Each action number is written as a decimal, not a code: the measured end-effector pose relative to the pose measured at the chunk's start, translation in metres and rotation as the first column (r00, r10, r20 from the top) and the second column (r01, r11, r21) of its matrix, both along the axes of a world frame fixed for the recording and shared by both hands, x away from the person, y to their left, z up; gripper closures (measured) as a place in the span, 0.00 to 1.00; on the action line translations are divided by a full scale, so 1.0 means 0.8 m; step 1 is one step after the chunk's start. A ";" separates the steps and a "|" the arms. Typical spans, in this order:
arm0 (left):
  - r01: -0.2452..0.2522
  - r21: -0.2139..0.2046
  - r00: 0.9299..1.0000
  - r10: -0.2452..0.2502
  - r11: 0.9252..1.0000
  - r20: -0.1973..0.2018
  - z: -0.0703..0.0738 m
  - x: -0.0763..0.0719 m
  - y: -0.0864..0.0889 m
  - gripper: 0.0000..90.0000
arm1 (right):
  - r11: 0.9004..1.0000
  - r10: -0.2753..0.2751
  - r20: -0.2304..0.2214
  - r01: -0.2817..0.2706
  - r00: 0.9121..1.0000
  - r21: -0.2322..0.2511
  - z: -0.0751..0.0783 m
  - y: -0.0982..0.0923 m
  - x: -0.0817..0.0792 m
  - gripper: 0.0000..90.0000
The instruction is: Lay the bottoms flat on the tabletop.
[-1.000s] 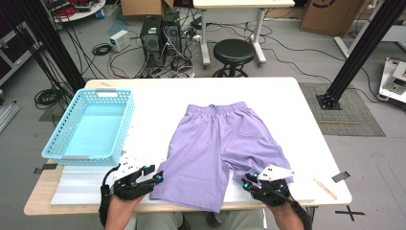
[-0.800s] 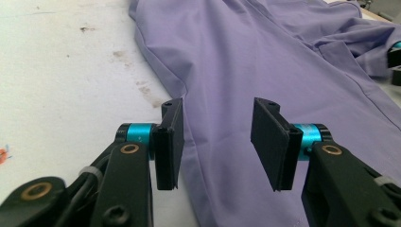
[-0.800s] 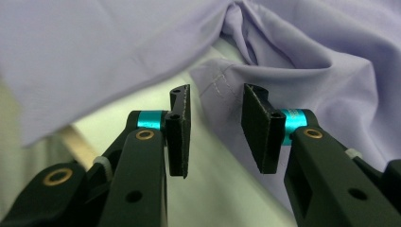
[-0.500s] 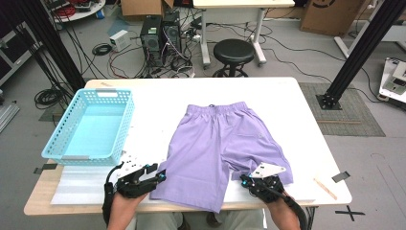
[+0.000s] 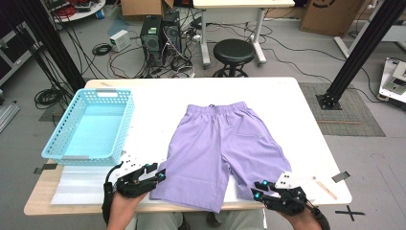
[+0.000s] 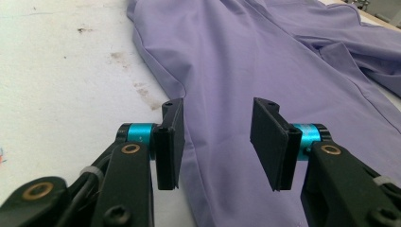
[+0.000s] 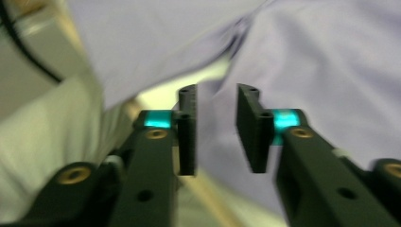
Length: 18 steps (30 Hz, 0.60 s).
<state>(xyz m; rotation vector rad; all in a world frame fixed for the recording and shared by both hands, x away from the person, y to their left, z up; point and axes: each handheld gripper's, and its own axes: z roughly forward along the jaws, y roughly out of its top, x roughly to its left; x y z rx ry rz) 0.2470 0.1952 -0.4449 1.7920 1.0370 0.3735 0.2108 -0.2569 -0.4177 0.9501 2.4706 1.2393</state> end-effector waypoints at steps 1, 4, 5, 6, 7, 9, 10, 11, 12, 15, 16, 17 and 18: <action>0.001 -0.001 1.000 -0.001 1.000 -0.001 0.000 0.000 0.000 0.61 | 1.000 -0.027 -0.002 0.027 1.000 0.008 0.001 0.001 0.004 0.73; -0.001 0.002 1.000 0.001 1.000 -0.003 -0.002 0.000 0.001 0.61 | 0.998 -0.046 -0.014 0.045 0.999 -0.042 -0.007 0.018 0.015 0.73; -0.002 0.001 1.000 0.002 1.000 -0.005 -0.002 0.000 0.002 0.61 | 0.997 -0.049 -0.011 0.048 0.999 -0.068 -0.012 0.028 0.019 0.73; -0.003 0.002 1.000 0.003 1.000 -0.006 -0.002 0.000 0.002 0.61 | 0.995 -0.058 -0.011 0.057 0.998 -0.079 -0.014 0.033 0.022 0.70; -0.004 0.004 1.000 0.004 1.000 -0.006 -0.002 0.000 0.003 0.61 | 0.991 -0.093 -0.003 0.092 0.996 -0.101 -0.018 0.042 0.029 0.67; -0.002 0.007 1.000 0.002 1.000 -0.007 -0.003 -0.001 0.004 0.61 | 0.982 -0.130 -0.001 0.129 0.991 -0.137 -0.023 0.052 0.041 0.70; -0.003 0.008 1.000 0.003 1.000 -0.004 -0.002 -0.001 0.005 0.61 | 0.980 -0.136 -0.004 0.134 0.991 -0.145 -0.025 0.055 0.046 0.74; -0.005 0.007 1.000 0.005 1.000 -0.007 -0.002 -0.002 0.006 0.61 | 0.978 -0.138 -0.004 0.136 0.990 -0.156 -0.026 0.058 0.051 0.82; -0.004 0.008 1.000 0.005 1.000 -0.006 -0.002 -0.002 0.006 0.61 | 0.976 -0.131 -0.006 0.128 0.991 -0.174 -0.028 0.063 0.056 0.89; -0.010 0.004 1.000 0.010 1.000 -0.007 -0.003 -0.002 0.008 0.61 | 0.970 -0.120 0.005 0.118 0.993 -0.213 -0.030 0.073 0.065 0.99; -0.009 0.005 1.000 0.009 1.000 -0.007 -0.003 -0.002 0.008 0.61 | 0.968 -0.123 0.007 0.122 0.992 -0.219 -0.029 0.077 0.069 0.99; -0.010 0.004 1.000 0.010 1.000 -0.006 -0.003 -0.002 0.007 0.61 | 0.967 -0.127 0.013 0.127 0.992 -0.222 -0.029 0.080 0.072 0.99; -0.009 0.006 1.000 0.010 1.000 -0.005 -0.003 -0.002 0.007 0.61 | 0.967 -0.133 0.016 0.133 0.991 -0.218 -0.029 0.085 0.075 0.99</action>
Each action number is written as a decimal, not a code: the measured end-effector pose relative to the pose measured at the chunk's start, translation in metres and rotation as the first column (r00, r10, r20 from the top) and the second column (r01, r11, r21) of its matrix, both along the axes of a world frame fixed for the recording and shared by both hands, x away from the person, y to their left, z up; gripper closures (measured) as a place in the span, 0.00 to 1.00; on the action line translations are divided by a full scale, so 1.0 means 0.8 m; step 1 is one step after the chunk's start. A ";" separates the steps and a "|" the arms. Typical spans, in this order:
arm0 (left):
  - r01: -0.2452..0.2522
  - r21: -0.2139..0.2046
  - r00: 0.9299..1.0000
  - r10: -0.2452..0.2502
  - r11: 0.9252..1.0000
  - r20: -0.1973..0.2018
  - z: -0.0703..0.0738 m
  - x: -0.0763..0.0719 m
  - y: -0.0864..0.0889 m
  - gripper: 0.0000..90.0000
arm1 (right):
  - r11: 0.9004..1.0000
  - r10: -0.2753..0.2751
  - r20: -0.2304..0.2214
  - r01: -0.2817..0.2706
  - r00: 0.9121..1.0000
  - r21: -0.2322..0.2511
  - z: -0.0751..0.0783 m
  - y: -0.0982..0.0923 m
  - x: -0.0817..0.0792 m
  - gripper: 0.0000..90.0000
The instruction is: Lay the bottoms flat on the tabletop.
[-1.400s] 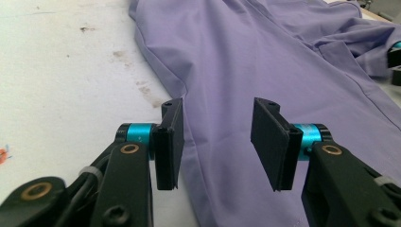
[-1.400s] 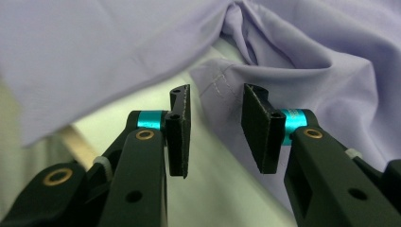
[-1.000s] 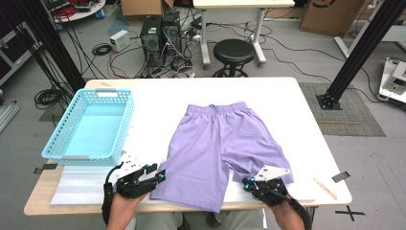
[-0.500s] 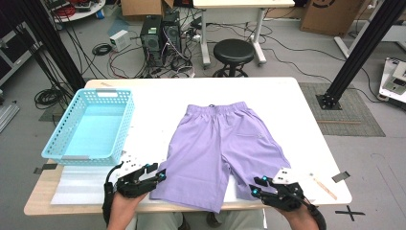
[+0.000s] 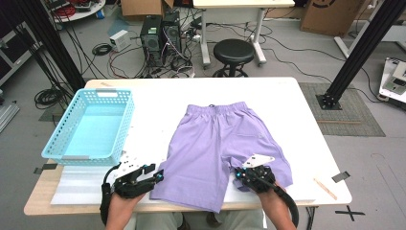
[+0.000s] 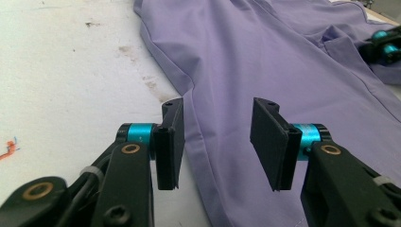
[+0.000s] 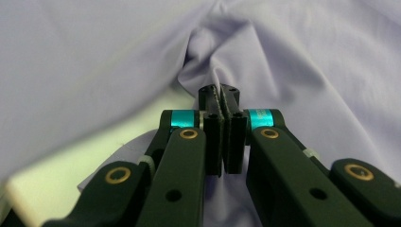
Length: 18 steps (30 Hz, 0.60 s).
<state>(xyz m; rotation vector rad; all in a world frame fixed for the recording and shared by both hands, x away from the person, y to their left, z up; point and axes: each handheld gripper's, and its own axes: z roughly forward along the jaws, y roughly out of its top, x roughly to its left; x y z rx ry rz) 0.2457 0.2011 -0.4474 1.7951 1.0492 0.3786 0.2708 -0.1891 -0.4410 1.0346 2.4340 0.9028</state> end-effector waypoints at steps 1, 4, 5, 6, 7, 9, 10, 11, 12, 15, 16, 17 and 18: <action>0.001 0.003 1.000 -0.001 1.000 0.000 0.000 0.000 0.000 0.61 | 1.000 0.001 0.004 -0.001 1.000 -0.001 -0.001 0.005 0.004 0.99; 0.006 -0.001 1.000 -0.006 1.000 0.000 0.000 0.000 -0.003 0.61 | 1.000 0.000 0.032 0.001 0.999 -0.015 -0.004 0.019 0.013 0.98; 0.008 -0.001 1.000 -0.008 1.000 0.001 0.000 0.000 -0.003 0.61 | 1.000 0.002 0.034 -0.002 0.999 -0.007 -0.004 0.022 0.015 0.90; 0.007 0.000 1.000 -0.007 1.000 0.003 0.001 0.000 -0.003 0.61 | 1.000 0.002 0.028 -0.003 1.000 0.006 -0.004 0.022 0.015 0.82; 0.008 -0.001 1.000 -0.008 1.000 0.004 0.001 0.000 -0.003 0.61 | 1.000 0.007 0.025 -0.008 1.000 0.025 -0.003 0.020 0.012 0.81; 0.005 0.000 1.000 -0.005 1.000 0.007 0.001 0.000 -0.001 0.61 | 0.998 -0.001 0.047 -0.003 0.999 0.069 0.001 0.009 0.004 0.78; 0.004 0.000 1.000 -0.004 1.000 0.007 0.001 0.000 -0.001 0.61 | 0.995 -0.023 0.060 0.017 0.998 0.101 0.005 -0.003 -0.002 0.77; -0.001 -0.003 1.000 0.001 1.000 0.008 0.000 0.000 0.000 0.61 | 0.993 -0.039 0.071 0.031 0.997 0.117 0.007 -0.011 -0.005 0.76; -0.004 -0.005 1.000 0.004 1.000 0.009 0.000 0.000 0.000 0.61 | 0.989 -0.067 0.085 0.055 0.994 0.136 0.010 -0.024 -0.010 0.75; -0.010 -0.013 1.000 0.010 1.000 0.014 0.000 -0.001 0.001 0.60 | 0.981 -0.122 0.110 0.103 0.986 0.165 0.016 -0.051 -0.019 0.75; -0.019 -0.024 1.000 0.019 1.000 0.020 0.000 -0.001 0.001 0.59 | 0.969 -0.186 0.114 0.163 0.976 0.183 0.018 -0.083 -0.028 0.75; -0.020 -0.026 0.999 0.020 0.999 0.025 0.001 -0.001 0.001 0.59 | 0.965 -0.206 0.110 0.183 0.972 0.189 0.019 -0.093 -0.031 0.75; -0.018 -0.026 0.999 0.019 1.000 0.028 0.001 0.000 0.001 0.59 | 0.958 -0.235 0.112 0.210 0.965 0.195 0.017 -0.110 -0.035 0.75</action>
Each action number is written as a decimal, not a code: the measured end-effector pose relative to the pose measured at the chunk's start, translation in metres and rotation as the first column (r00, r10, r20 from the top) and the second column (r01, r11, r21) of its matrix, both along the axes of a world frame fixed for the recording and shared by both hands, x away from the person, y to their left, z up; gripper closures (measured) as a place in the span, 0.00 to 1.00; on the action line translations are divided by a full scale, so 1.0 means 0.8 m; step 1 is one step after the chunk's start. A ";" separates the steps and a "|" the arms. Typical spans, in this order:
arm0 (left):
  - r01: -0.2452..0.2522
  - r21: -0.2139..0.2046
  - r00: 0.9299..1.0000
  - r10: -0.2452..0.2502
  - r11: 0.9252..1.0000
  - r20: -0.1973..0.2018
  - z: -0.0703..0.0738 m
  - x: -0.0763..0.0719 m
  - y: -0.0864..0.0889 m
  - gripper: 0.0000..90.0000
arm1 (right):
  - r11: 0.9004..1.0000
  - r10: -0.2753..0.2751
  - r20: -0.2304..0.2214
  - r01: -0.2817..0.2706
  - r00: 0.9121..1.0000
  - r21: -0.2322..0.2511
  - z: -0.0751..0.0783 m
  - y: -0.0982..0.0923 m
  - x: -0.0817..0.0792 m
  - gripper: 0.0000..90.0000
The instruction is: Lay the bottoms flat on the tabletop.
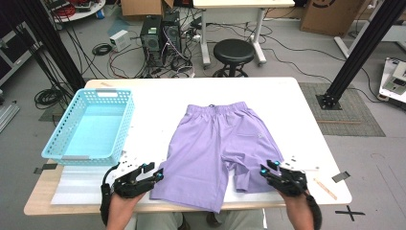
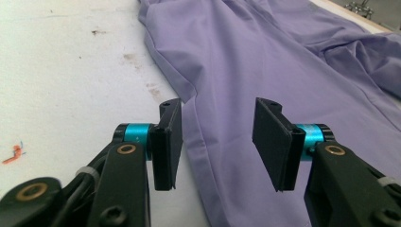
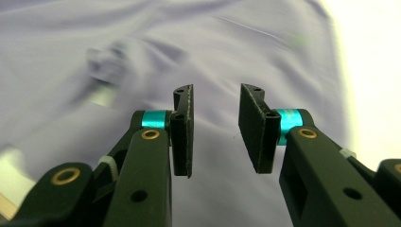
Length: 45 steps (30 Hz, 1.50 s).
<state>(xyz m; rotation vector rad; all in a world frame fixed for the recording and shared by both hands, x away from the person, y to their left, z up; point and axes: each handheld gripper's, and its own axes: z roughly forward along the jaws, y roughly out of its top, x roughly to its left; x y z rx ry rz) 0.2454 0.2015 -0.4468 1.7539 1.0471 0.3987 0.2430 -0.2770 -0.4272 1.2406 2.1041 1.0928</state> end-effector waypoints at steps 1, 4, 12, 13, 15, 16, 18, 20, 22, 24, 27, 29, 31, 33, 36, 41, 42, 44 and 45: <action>0.003 -0.001 1.000 -0.003 1.000 0.000 0.000 0.000 -0.001 0.59 | 1.000 -0.019 -0.005 0.019 1.000 0.012 -0.001 -0.009 -0.003 0.75; 0.007 0.001 1.000 -0.007 1.000 0.001 0.001 0.001 -0.004 0.59 | 0.997 -0.069 -0.011 0.070 0.998 0.028 -0.005 -0.038 -0.013 0.75; 0.015 0.006 1.000 -0.015 1.000 -0.002 0.000 0.003 -0.007 0.59 | 0.990 -0.139 -0.088 0.140 0.986 0.001 -0.027 -0.067 -0.016 0.70; 0.016 0.007 1.000 -0.016 1.000 -0.002 0.000 0.003 -0.007 0.59 | 0.991 -0.137 -0.101 0.137 0.985 -0.002 -0.031 -0.066 -0.014 0.70; 0.015 0.007 1.000 -0.015 1.000 -0.001 0.000 0.003 -0.007 0.59 | 0.990 -0.140 -0.103 0.140 0.985 -0.008 -0.036 -0.063 -0.014 0.67; 0.015 0.007 1.000 -0.015 1.000 -0.002 0.000 0.003 -0.007 0.59 | 0.989 -0.145 -0.102 0.146 0.984 -0.003 -0.036 -0.061 -0.014 0.66; 0.017 0.008 1.000 -0.016 1.000 -0.007 -0.001 0.003 -0.007 0.59 | 0.989 -0.148 -0.098 0.149 0.984 -0.005 -0.037 -0.060 -0.014 0.65; 0.019 0.011 1.000 -0.019 1.000 -0.008 -0.001 0.003 -0.008 0.59 | 0.990 -0.139 -0.107 0.139 0.984 -0.003 -0.035 -0.059 -0.013 0.64; 0.020 0.011 1.000 -0.019 1.000 -0.007 -0.001 0.003 -0.008 0.59 | 0.989 -0.141 -0.088 0.145 0.986 0.041 -0.028 -0.064 -0.016 0.64; 0.021 0.012 1.000 -0.021 1.000 -0.006 -0.001 0.004 -0.008 0.59 | 0.985 -0.154 -0.065 0.159 0.986 0.074 -0.022 -0.071 -0.022 0.65; 0.018 0.011 1.000 -0.018 1.000 -0.005 -0.001 0.005 -0.008 0.59 | 0.983 -0.169 -0.049 0.172 0.984 0.071 -0.018 -0.080 -0.029 0.70; 0.016 0.006 1.000 -0.016 1.000 -0.002 0.000 0.005 -0.009 0.59 | 0.983 -0.171 -0.061 0.174 0.983 0.055 -0.020 -0.082 -0.031 0.74; 0.015 0.003 1.000 -0.015 1.000 -0.001 0.000 0.005 -0.009 0.59 | 0.985 -0.159 -0.087 0.163 0.984 0.051 -0.026 -0.081 -0.030 0.74; 0.013 0.005 1.000 -0.013 1.000 0.001 0.000 0.005 -0.009 0.59 | 0.989 -0.146 -0.104 0.149 0.984 0.023 -0.033 -0.075 -0.027 0.71; 0.008 0.002 1.000 -0.008 1.000 0.000 0.000 0.006 -0.008 0.59 | 0.988 -0.157 -0.087 0.157 0.984 -0.009 -0.038 -0.062 -0.026 0.65; 0.011 0.004 1.000 -0.011 1.000 -0.005 -0.001 0.005 -0.009 0.59 | 0.993 -0.101 -0.074 0.096 0.992 -0.064 -0.035 -0.050 -0.026 0.99; 0.013 0.006 1.000 -0.013 1.000 -0.004 -0.001 0.005 -0.009 0.59 | 0.992 -0.090 -0.075 0.083 0.993 -0.097 -0.032 -0.046 -0.027 0.99; 0.013 0.004 1.000 -0.013 1.000 0.001 -0.001 0.005 -0.007 0.59 | 0.989 -0.070 -0.080 0.058 0.994 -0.139 -0.023 -0.044 -0.031 0.99; 0.010 0.003 1.000 -0.010 1.000 -0.001 -0.001 0.005 -0.007 0.59 | 0.985 -0.075 -0.071 0.062 0.995 -0.161 -0.017 -0.045 -0.035 0.99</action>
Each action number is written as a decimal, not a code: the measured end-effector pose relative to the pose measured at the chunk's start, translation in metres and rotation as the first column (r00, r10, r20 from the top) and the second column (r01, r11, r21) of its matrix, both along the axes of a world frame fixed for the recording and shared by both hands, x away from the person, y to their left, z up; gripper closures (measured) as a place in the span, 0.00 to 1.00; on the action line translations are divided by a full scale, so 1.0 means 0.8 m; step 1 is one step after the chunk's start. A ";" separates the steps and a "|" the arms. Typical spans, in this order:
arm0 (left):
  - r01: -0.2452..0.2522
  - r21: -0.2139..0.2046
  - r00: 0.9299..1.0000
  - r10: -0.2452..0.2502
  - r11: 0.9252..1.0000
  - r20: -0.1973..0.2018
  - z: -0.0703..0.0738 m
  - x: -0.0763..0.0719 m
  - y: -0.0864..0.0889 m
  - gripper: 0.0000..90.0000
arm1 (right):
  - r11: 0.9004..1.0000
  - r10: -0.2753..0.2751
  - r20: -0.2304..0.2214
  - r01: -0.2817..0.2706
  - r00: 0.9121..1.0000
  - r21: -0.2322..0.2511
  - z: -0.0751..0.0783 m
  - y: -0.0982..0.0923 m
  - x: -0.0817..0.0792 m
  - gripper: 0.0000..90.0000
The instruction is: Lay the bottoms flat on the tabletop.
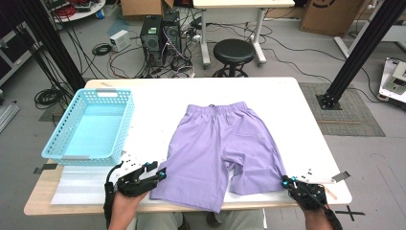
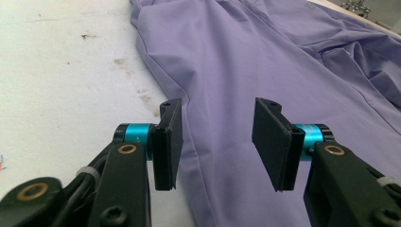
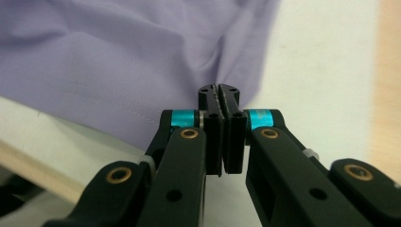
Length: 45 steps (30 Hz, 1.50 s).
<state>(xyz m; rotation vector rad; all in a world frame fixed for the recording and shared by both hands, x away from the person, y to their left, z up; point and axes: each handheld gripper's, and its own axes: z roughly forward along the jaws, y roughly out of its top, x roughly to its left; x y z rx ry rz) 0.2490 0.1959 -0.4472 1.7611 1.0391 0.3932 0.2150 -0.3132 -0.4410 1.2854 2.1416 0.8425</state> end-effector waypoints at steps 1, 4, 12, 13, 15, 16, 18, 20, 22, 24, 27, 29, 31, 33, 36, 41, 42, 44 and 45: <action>-0.002 0.000 1.000 0.002 1.000 0.000 0.000 0.000 0.001 0.59 | 1.000 0.000 0.009 0.001 1.000 -0.014 0.005 -0.003 -0.003 0.99; -0.005 0.000 1.000 0.005 1.000 -0.002 0.000 0.001 0.003 0.59 | 0.999 -0.030 0.029 0.030 0.999 -0.021 0.023 -0.019 -0.017 0.99; 0.005 0.002 1.000 -0.005 1.000 0.003 0.000 0.002 -0.004 0.59 | 0.996 -0.030 0.035 0.027 0.999 0.086 0.022 -0.017 -0.015 0.73; 0.005 0.006 1.000 -0.005 1.000 0.002 0.001 0.002 -0.003 0.59 | 0.996 -0.019 0.039 0.015 0.999 0.091 0.021 -0.012 -0.014 0.73; 0.002 0.003 1.000 -0.002 1.000 0.003 0.001 0.002 -0.002 0.59 | 0.992 0.034 0.039 -0.038 0.999 0.121 0.018 0.008 -0.009 0.73; 0.002 0.003 1.000 -0.002 1.000 0.003 0.001 0.002 -0.002 0.59 | 0.991 0.051 0.042 -0.056 0.998 0.125 0.018 0.015 -0.007 0.74; -0.001 0.006 1.000 0.001 1.000 0.001 0.001 0.001 0.001 0.59 | 0.985 0.101 0.058 -0.108 0.993 0.135 0.017 0.035 -0.003 0.75; -0.006 0.004 1.000 0.006 1.000 0.000 0.000 0.000 0.003 0.59 | 0.975 0.143 0.075 -0.154 0.987 0.160 0.019 0.051 -0.001 0.76; -0.009 0.004 1.000 0.009 1.000 0.001 0.001 -0.001 0.006 0.59 | 0.965 0.183 0.087 -0.196 0.979 0.173 0.021 0.067 -0.001 0.76; -0.011 0.005 1.000 0.011 1.000 0.000 0.000 -0.002 0.008 0.59 | 0.958 0.218 0.094 -0.232 0.971 0.172 0.022 0.080 -0.002 0.77; -0.011 0.002 1.000 0.011 1.000 0.002 0.000 -0.003 0.008 0.59 | 0.945 0.263 0.079 -0.273 0.962 0.181 0.019 0.098 -0.002 0.77; -0.010 0.004 1.000 0.010 1.000 0.001 0.000 -0.003 0.008 0.59 | 0.935 0.299 0.059 -0.305 0.952 0.184 0.013 0.109 -0.001 0.77; -0.007 0.004 1.000 0.007 1.000 0.000 0.000 -0.003 0.008 0.59 | 0.924 0.339 0.028 -0.338 0.940 0.177 0.007 0.121 -0.002 0.77; -0.006 0.005 1.000 0.006 1.000 0.000 -0.001 -0.003 0.007 0.59 | 0.923 0.355 0.012 -0.353 0.935 0.154 0.000 0.130 -0.003 0.75; -0.003 0.006 1.000 0.003 1.000 0.002 -0.001 -0.003 0.007 0.59 | 0.930 0.360 -0.020 -0.357 0.933 0.087 -0.010 0.140 -0.003 0.75; -0.004 0.002 1.000 0.004 1.000 -0.002 -0.002 -0.004 0.007 0.59 | 0.927 0.374 -0.025 -0.374 0.927 0.019 -0.010 0.142 -0.003 1.00; -0.004 0.003 1.000 0.004 1.000 -0.001 -0.002 -0.004 0.007 0.59 | 0.922 0.387 -0.031 -0.387 0.922 0.012 -0.008 0.140 -0.003 1.00; -0.005 0.003 1.000 0.005 1.000 0.002 -0.001 -0.004 0.009 0.59 | 0.916 0.401 -0.041 -0.401 0.915 0.002 -0.002 0.134 -0.006 1.00; -0.009 -0.002 1.000 0.009 1.000 0.002 -0.001 -0.004 0.009 0.59 | 0.911 0.412 -0.036 -0.412 0.910 0.007 0.002 0.129 -0.008 1.00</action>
